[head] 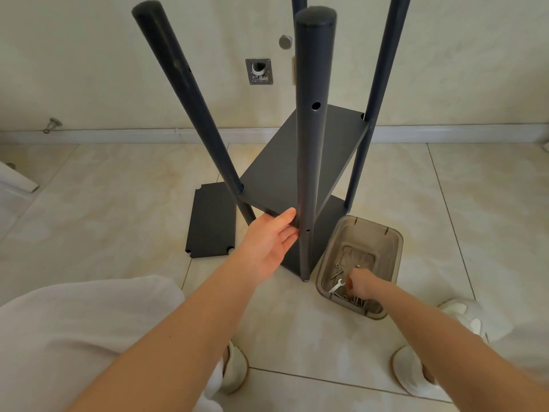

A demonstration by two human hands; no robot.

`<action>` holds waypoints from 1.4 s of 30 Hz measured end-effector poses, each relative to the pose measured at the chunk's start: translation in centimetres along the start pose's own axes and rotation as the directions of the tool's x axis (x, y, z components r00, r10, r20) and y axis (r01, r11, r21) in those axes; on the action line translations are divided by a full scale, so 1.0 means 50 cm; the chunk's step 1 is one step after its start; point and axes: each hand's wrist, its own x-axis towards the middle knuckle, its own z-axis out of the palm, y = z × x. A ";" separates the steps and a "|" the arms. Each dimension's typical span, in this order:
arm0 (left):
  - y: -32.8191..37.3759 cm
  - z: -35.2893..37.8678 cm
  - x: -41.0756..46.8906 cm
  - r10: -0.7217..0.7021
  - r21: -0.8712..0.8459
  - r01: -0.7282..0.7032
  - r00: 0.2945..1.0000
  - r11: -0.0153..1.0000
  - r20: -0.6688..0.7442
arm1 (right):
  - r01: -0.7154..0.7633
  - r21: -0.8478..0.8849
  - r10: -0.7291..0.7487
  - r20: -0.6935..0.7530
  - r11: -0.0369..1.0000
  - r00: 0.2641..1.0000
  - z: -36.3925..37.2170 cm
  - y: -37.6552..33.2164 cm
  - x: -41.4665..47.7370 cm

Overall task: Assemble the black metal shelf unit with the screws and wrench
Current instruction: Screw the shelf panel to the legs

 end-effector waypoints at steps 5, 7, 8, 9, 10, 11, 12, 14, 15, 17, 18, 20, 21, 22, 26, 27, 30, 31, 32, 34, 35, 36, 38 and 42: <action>-0.001 0.001 -0.003 0.005 -0.006 -0.005 1.000 1.000 0.005 | 0.005 -0.078 -0.001 0.054 0.997 0.999 0.012 -0.011 0.010; -0.002 0.001 -0.003 0.004 -0.015 -0.004 1.000 1.000 -0.005 | 0.007 -0.106 -0.002 0.045 0.994 0.999 0.015 -0.018 0.016; -0.002 0.002 -0.001 0.004 -0.022 -0.004 1.000 1.000 -0.010 | 0.010 -0.117 -0.005 0.038 0.993 0.999 0.017 -0.021 0.020; -0.002 0.002 -0.001 0.005 -0.027 -0.006 1.000 1.000 -0.015 | 0.011 -0.126 -0.006 0.034 0.992 0.999 0.019 -0.023 0.025; -0.002 0.002 -0.001 0.007 -0.029 -0.007 1.000 1.000 -0.017 | 0.008 -0.136 -0.003 0.034 0.991 0.999 0.021 -0.024 0.028; -0.002 0.001 -0.001 0.009 -0.025 -0.009 1.000 1.000 -0.015 | 0.001 -0.147 0.004 0.036 0.989 0.999 0.025 -0.024 0.032; -0.003 0.001 -0.001 0.011 -0.019 -0.012 1.000 1.000 -0.010 | -0.004 -0.162 0.010 0.038 0.987 0.999 0.030 -0.023 0.035; -0.002 0.001 -0.001 0.014 -0.018 -0.014 1.000 1.000 0.001 | -0.008 -0.180 0.016 0.044 0.984 0.999 0.038 -0.020 0.043; -0.003 0.001 -0.002 0.015 -0.022 -0.015 1.000 1.000 0.002 | -0.009 -0.183 0.018 0.045 0.983 0.999 0.041 -0.019 0.046; -0.002 0.000 -0.001 0.016 -0.024 -0.016 1.000 1.000 0.004 | -0.012 -0.196 0.020 0.040 0.981 0.999 0.046 -0.021 0.051; -0.003 0.000 -0.002 0.015 -0.027 -0.015 1.000 1.000 0.007 | -0.011 -0.205 0.019 0.038 0.979 0.999 0.048 -0.022 0.052; -0.003 0.001 -0.002 0.015 -0.031 -0.014 1.000 0.999 0.015 | -0.015 -0.216 0.020 0.022 0.976 1.000 0.052 -0.025 0.054; -0.002 0.001 -0.002 0.016 -0.030 -0.016 1.000 0.999 0.016 | -0.019 -0.218 0.022 0.012 0.976 1.000 0.054 -0.026 0.056; -0.002 0.001 -0.002 0.017 -0.027 -0.017 1.000 0.999 0.015 | -0.025 -0.218 0.026 0.005 0.976 1.000 0.056 -0.026 0.056; -0.002 -0.001 -0.004 0.024 -0.039 -0.023 0.999 0.999 0.037 | -0.041 -0.206 0.045 0.012 0.978 0.999 0.057 -0.027 0.051; -0.002 -0.001 -0.005 0.024 -0.044 -0.022 0.999 0.999 0.045 | -0.042 -0.204 0.047 0.018 0.978 0.999 0.054 -0.025 0.049; -0.001 -0.002 -0.006 0.022 -0.051 -0.020 0.998 0.999 0.051 | -0.061 -0.169 0.068 0.036 0.984 0.997 0.033 -0.015 0.038; -0.001 -0.002 -0.006 0.023 -0.052 -0.021 0.998 0.998 0.050 | -0.067 -0.141 0.072 0.030 0.988 0.997 0.025 -0.014 0.035; -0.001 -0.001 -0.007 0.025 -0.053 -0.022 0.999 0.998 0.048 | -0.071 -0.108 0.073 0.013 0.992 0.997 0.016 -0.015 0.030; -0.001 0.000 -0.008 0.022 -0.059 -0.019 0.999 0.998 0.043 | -0.087 -0.029 0.086 -0.038 0.996 0.996 -0.004 -0.020 0.017; -0.002 0.000 -0.008 0.024 -0.063 -0.021 0.999 0.998 0.041 | -0.096 0.019 0.097 -0.070 0.995 0.993 -0.015 -0.025 0.008; -0.002 -0.001 -0.008 0.029 -0.066 -0.026 0.999 0.998 0.044 | -0.103 0.070 0.110 -0.105 0.992 0.988 -0.028 -0.030 0.000; -0.003 -0.001 -0.008 0.041 -0.060 -0.038 0.998 0.997 0.050 | -0.098 0.174 0.130 -0.183 0.980 0.974 -0.052 -0.045 -0.019; -0.011 -0.004 -0.002 0.057 -0.037 -0.056 0.998 0.998 0.035 | -0.035 0.433 0.202 -0.346 0.901 0.916 -0.094 -0.089 -0.077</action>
